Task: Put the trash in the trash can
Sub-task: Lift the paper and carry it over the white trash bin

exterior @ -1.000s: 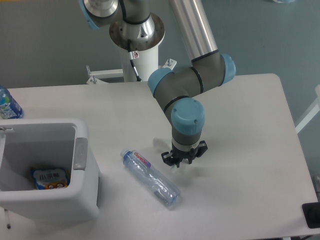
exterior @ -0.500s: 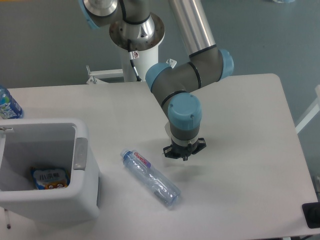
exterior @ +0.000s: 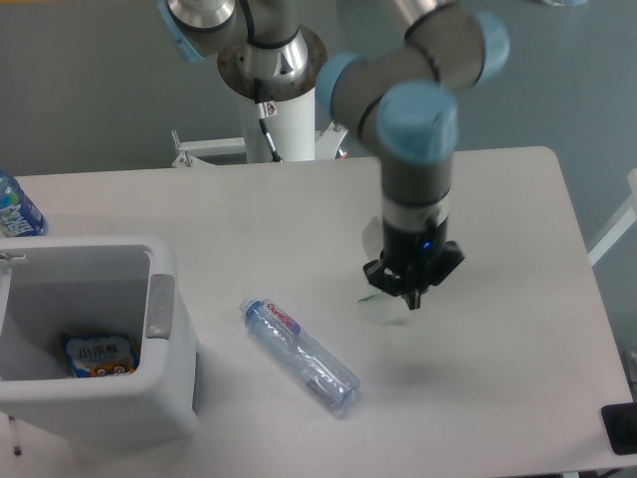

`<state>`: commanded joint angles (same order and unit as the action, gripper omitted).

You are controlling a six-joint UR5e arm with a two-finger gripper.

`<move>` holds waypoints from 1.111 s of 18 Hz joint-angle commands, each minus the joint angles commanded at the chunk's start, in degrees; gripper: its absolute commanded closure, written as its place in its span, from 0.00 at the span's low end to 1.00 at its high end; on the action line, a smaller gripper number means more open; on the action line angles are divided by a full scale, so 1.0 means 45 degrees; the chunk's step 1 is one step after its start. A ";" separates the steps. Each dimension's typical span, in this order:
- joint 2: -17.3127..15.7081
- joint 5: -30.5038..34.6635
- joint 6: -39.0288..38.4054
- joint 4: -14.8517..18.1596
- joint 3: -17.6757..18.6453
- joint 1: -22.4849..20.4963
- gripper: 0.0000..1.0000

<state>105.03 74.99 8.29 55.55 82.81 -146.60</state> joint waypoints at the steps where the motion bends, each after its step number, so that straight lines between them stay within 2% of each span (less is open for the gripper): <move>1: 0.0000 -0.0372 -0.0664 -0.0020 -0.0449 0.0039 1.00; 5: -0.0019 -0.1174 -0.2249 -0.0098 -0.1564 0.0195 1.00; 8: -0.0272 -0.1936 -0.3402 -0.0098 -0.1917 0.0506 1.00; 11: -0.0469 -0.2250 -0.3892 -0.0098 -0.1918 0.1305 1.00; 14: -0.0430 -0.2251 -0.3913 -0.0098 -0.1782 0.2574 1.00; 20: -0.0410 -0.2426 -0.4068 -0.0098 -0.1743 0.4333 1.00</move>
<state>103.18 64.07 -10.02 55.11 74.97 -127.10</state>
